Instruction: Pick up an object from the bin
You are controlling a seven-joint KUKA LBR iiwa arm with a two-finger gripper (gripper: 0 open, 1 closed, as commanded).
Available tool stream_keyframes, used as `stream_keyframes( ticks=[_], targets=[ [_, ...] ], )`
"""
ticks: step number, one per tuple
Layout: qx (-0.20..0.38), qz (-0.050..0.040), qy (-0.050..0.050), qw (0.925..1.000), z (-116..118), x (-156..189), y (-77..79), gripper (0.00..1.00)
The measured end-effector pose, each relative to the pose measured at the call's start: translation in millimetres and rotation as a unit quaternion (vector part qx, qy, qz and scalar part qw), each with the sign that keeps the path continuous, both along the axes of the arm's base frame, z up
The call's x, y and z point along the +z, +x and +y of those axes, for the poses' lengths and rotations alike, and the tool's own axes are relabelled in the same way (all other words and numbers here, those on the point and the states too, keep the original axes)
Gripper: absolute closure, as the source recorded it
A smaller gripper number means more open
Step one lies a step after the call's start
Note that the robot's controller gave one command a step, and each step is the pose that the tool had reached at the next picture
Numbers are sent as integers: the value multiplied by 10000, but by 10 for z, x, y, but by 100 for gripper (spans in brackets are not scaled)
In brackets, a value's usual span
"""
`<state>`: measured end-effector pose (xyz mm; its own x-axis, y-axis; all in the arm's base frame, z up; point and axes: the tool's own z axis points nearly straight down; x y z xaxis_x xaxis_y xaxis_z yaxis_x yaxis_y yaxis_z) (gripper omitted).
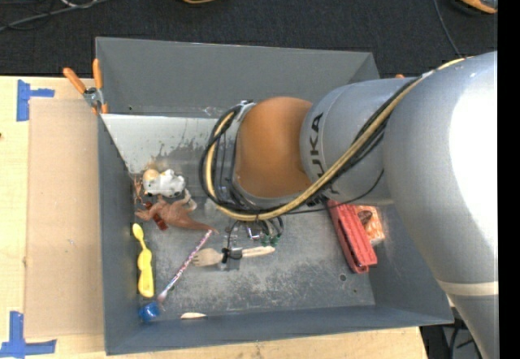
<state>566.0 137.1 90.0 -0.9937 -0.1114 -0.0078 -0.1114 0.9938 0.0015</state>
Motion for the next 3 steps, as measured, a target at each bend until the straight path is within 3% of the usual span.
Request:
stream_keyframes(
  ticks=[1,2,3],
  targets=[
    [903,-7,-1,9959,-273,187,-294,0],
    [1345,-5,-8,9909,-360,110,-300,0],
    [347,-9,6,9994,-592,-53,-142,0]
  ],
)
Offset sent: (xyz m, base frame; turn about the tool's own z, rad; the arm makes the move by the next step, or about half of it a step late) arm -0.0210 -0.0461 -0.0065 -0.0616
